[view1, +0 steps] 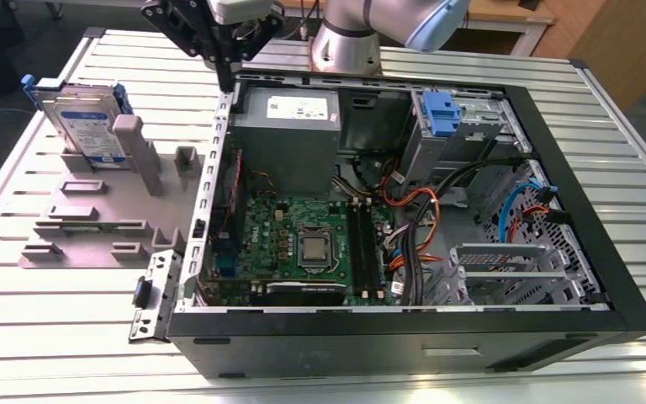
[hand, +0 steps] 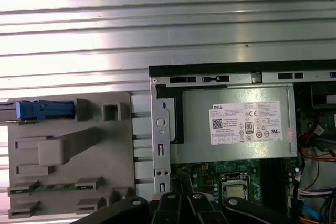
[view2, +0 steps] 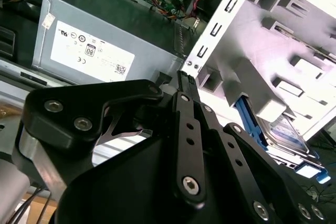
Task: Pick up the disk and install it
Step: 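Reach for the disk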
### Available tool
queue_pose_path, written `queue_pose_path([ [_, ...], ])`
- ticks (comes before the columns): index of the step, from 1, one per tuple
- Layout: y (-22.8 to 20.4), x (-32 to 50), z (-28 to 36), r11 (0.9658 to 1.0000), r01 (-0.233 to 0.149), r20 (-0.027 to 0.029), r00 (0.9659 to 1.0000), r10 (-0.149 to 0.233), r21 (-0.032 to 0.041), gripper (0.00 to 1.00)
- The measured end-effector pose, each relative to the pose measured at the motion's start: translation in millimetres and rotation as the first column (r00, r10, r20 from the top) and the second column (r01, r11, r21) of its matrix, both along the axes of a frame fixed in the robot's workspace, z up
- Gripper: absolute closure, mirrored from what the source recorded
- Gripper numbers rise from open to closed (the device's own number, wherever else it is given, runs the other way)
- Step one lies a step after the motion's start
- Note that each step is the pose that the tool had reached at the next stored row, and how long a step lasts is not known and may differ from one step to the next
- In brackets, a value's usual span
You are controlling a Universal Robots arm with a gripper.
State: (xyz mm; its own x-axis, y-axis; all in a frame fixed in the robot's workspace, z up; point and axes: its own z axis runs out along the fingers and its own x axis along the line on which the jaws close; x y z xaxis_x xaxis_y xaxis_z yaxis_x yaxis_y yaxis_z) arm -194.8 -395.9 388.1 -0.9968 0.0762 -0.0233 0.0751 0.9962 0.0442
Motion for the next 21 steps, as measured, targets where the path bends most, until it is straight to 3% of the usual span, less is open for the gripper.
queue_pose_path([
  [9,2.1,-14.9,-0.4,1.0000,0.000,0.0000,1.0000,0.000,0.0000,0.89],
  [16,2.2,-15.3,-0.6,1.0000,0.000,0.0001,1.0000,0.000,0.0001,0.89],
  [21,2.2,-22.0,-0.8,1.0000,0.000,0.0000,1.0000,0.000,0.0000,0.89],
])
